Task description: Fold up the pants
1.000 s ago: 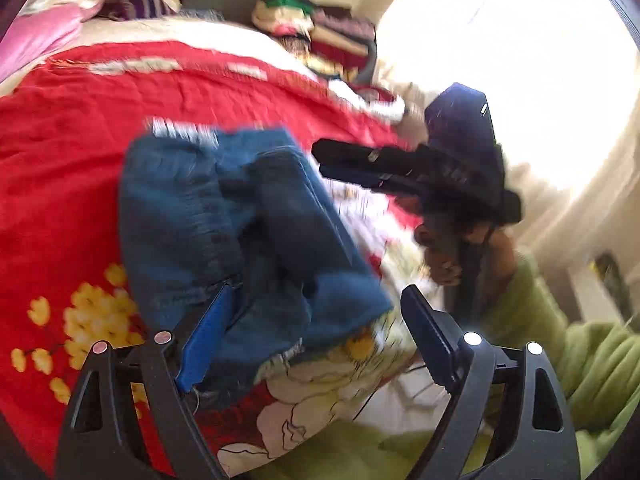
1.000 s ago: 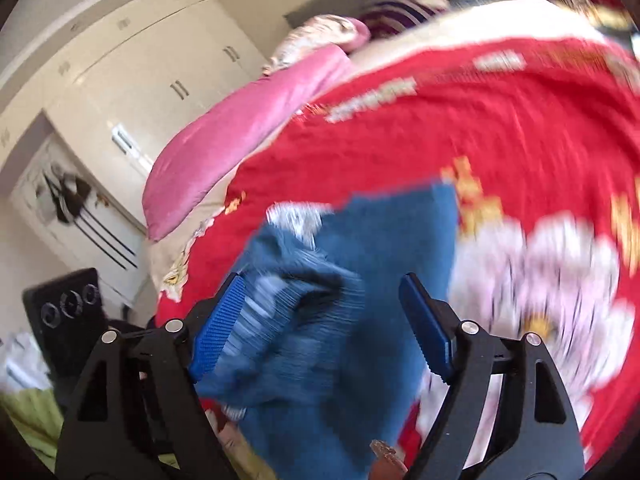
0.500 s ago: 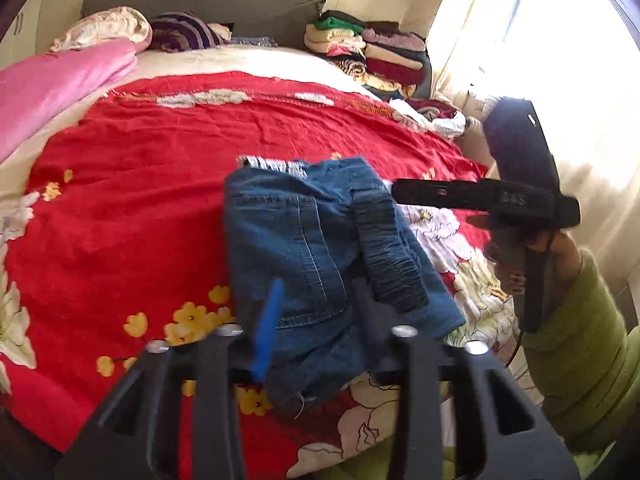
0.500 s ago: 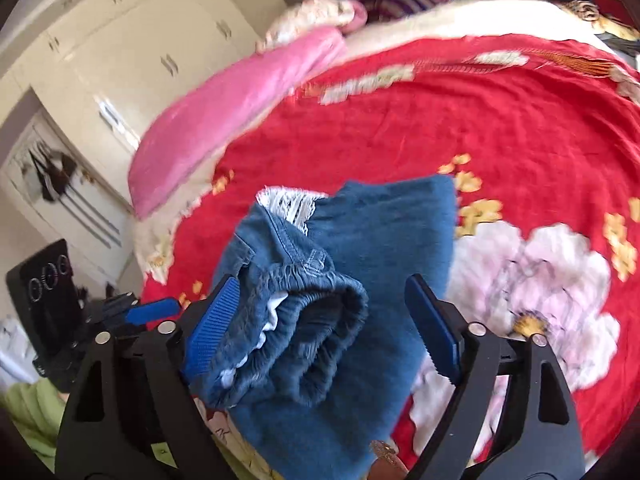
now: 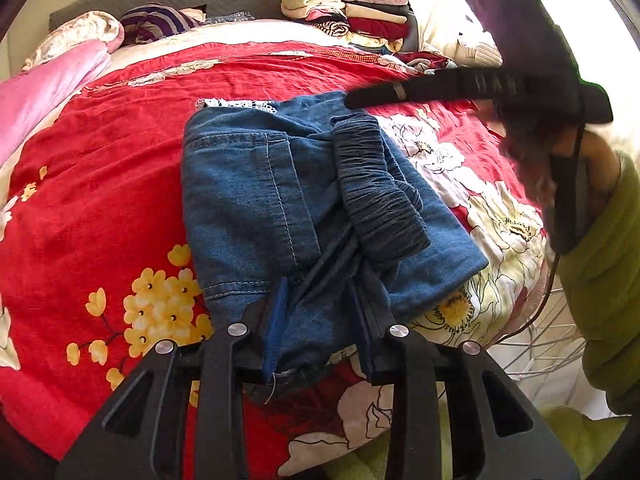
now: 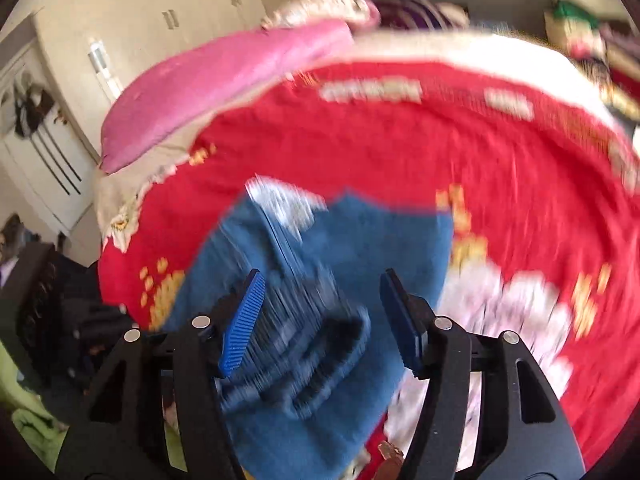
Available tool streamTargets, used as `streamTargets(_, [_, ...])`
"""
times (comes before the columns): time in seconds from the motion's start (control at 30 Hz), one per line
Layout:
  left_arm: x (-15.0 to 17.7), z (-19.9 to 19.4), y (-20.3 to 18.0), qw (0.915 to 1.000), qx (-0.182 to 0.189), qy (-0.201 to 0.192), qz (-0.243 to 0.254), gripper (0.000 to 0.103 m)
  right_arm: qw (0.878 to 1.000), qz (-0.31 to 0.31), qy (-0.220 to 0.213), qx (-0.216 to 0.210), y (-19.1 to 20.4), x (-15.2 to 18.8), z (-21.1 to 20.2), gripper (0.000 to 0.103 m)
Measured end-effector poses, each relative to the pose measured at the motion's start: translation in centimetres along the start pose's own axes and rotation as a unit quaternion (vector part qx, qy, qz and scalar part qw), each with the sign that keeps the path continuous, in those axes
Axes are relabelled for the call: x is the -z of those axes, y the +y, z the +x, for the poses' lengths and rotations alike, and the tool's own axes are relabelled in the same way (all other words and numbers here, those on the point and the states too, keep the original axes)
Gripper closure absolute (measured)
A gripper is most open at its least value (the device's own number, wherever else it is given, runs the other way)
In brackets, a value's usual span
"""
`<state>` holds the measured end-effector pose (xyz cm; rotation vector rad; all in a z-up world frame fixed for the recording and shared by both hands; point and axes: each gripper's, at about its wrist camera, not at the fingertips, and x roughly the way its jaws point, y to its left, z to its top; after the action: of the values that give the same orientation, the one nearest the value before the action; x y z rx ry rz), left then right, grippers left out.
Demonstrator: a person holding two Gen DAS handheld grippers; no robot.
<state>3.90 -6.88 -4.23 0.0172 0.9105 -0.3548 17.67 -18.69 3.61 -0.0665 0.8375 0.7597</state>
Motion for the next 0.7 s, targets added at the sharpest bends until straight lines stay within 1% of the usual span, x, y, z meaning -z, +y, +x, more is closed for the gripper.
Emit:
streamTargets(0.07, [0.0, 0.3, -0.3, 1.0000, -0.003, 0.001, 0.002, 0.073, 1.000, -0.022, 0.005, -0.006, 0.9, -1.1, 1.0, 0.050])
streamTargets(0.1, [0.0, 0.2, -0.4, 1.0000, -0.004, 0.001, 0.005, 0.073, 0.999, -0.035, 0.014, -0.011, 1.2, -1.6, 2.1, 0.050])
streamTargets(0.13, [0.1, 0.1, -0.5, 1.0000, -0.006, 0.001, 0.007, 0.073, 0.998, -0.047, 0.033, -0.006, 1.5, -1.9, 3.5, 0.053])
streamTargets(0.17, [0.2, 0.0, -0.7, 0.9999, -0.007, 0.001, 0.009, 0.073, 0.997, -0.057, 0.051, 0.002, 1.8, -2.2, 4.7, 0.077])
streamTargets(0.2, [0.3, -0.1, -0.8, 0.9999, -0.009, 0.002, 0.012, 0.073, 0.993, -0.081, 0.083, 0.006, 2.4, -2.0, 6.7, 0.099])
streamTargets(0.23, [0.3, -0.1, -0.9, 0.9999, -0.009, 0.002, 0.014, 0.073, 0.990, -0.099, 0.099, 0.003, 2.9, -1.7, 7.7, 0.099])
streamTargets(0.27, [0.4, -0.1, -0.9, 0.9998, -0.010, 0.003, 0.016, 0.073, 0.989, -0.114, 0.098, 0.012, 3.5, -1.6, 8.0, 0.099])
streamTargets(0.3, [0.4, -0.1, -1.0, 0.9998, -0.010, 0.003, 0.017, 0.073, 0.988, -0.123, 0.088, 0.022, 3.9, -1.8, 8.0, 0.099])
streamTargets(0.37, [0.3, -0.1, -0.9, 0.9998, -0.008, 0.001, 0.015, 0.073, 0.991, -0.110, 0.066, 0.032, 3.5, -2.4, 7.6, 0.099])
streamTargets(0.47, [0.3, -0.3, -0.9, 0.9999, -0.007, -0.001, 0.015, 0.073, 0.990, -0.101, 0.082, 0.048, 2.6, -2.0, 9.3, 0.099])
streamTargets(0.57, [0.4, -0.3, -1.0, 0.9999, -0.006, 0.001, 0.014, 0.073, 0.990, -0.104, 0.076, 0.059, 2.9, -1.8, 9.4, 0.098])
streamTargets(0.63, [0.5, -0.4, -1.0, 0.9999, -0.005, 0.002, 0.014, 0.072, 0.994, -0.077, 0.056, 0.050, 2.5, -2.2, 7.8, 0.093])
streamTargets(0.7, [0.5, -0.3, -1.0, 0.9999, -0.003, 0.003, 0.013, 0.071, 0.997, -0.057, 0.025, 0.046, 2.1, -2.3, 5.8, 0.081])
